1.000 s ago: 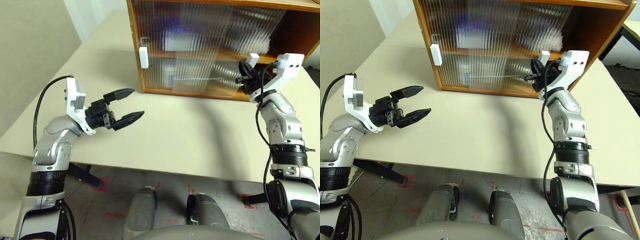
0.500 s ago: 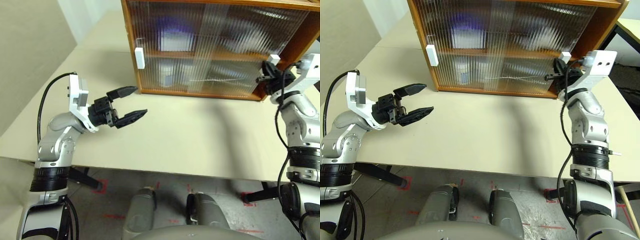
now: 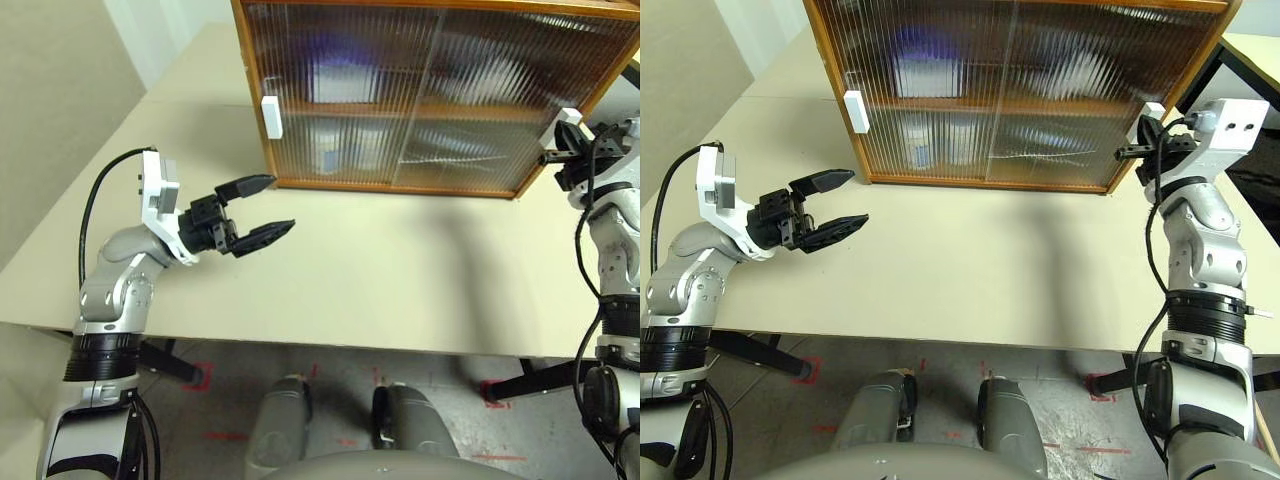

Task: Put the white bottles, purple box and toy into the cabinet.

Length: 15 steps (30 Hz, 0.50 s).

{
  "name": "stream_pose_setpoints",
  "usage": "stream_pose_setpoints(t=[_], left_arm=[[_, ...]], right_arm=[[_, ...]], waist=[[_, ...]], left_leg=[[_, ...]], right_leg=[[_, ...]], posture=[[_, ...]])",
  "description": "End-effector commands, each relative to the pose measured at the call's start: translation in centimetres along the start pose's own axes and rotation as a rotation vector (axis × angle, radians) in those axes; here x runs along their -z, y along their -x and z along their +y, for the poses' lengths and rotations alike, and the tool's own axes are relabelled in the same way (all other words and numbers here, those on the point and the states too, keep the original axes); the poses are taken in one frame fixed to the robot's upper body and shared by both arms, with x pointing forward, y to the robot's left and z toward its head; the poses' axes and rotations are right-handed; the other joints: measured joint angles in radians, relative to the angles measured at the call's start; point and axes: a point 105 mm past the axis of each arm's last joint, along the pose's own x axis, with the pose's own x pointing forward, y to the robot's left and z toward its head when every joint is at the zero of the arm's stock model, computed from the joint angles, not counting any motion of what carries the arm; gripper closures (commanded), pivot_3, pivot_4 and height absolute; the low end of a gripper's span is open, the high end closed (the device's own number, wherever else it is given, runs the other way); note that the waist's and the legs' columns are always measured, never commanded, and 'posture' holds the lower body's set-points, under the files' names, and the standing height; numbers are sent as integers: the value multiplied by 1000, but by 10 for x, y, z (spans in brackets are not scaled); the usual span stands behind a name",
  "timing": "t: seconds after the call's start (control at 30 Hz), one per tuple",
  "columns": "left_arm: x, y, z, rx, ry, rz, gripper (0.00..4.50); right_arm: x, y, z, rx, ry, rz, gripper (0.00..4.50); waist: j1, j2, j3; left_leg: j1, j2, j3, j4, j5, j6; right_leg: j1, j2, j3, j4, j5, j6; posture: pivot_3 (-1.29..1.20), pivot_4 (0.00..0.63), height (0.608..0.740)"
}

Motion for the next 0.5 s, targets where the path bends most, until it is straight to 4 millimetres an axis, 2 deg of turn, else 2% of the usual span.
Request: stream_pose_setpoints(t=[0.03,0.17,0.23,0.3,0.4,0.43,0.47,0.5], left_arm=[[1,-4,-3,26,-8,9,0],[1,-3,-3,26,-8,11,0],[1,-1,-3,21,-7,13,0],[2,4,-2,6,-7,19,0],[2,11,-1,-23,-8,25,0],[1,17,3,-54,-11,21,0],[0,21,5,-76,-13,18,0],[-1,25,8,-103,-17,11,0]], right_arm=[[0,3,-18,52,20,13,4477],[-3,3,-15,29,27,6,4477],[-6,5,-3,-41,30,-12,4477],[-9,12,17,-167,19,-43,4477],[-7,26,33,-284,-31,-52,4477],[-3,38,38,-352,-56,-41,4477],[0,46,41,-398,-73,-33,4028],[5,56,39,-427,-90,-16,3796]], waist=[[1,0,0],[2,0,0],[2,0,0],[1,0,0],[1,0,0],[1,0,0],[1,0,0],[1,0,0]], left_leg=[[0,0,0,0,0,0],[0,0,0,0,1,1],[0,0,0,1,1,1],[0,0,0,1,1,1],[0,0,-1,1,1,2],[0,1,-1,1,1,2],[0,1,-1,1,1,2],[0,1,-2,0,1,2]], right_leg=[[0,0,0,0,0,0],[1,-1,0,0,0,0],[1,-2,1,-1,0,0],[1,-2,1,0,0,0],[1,-1,0,0,1,1],[1,-1,0,0,1,2],[1,-1,0,0,1,2],[1,-1,0,0,1,2]], posture=[[141,43,740],[145,44,740],[148,45,740],[155,46,740],[161,46,740],[168,48,740],[168,48,740],[170,48,740]])
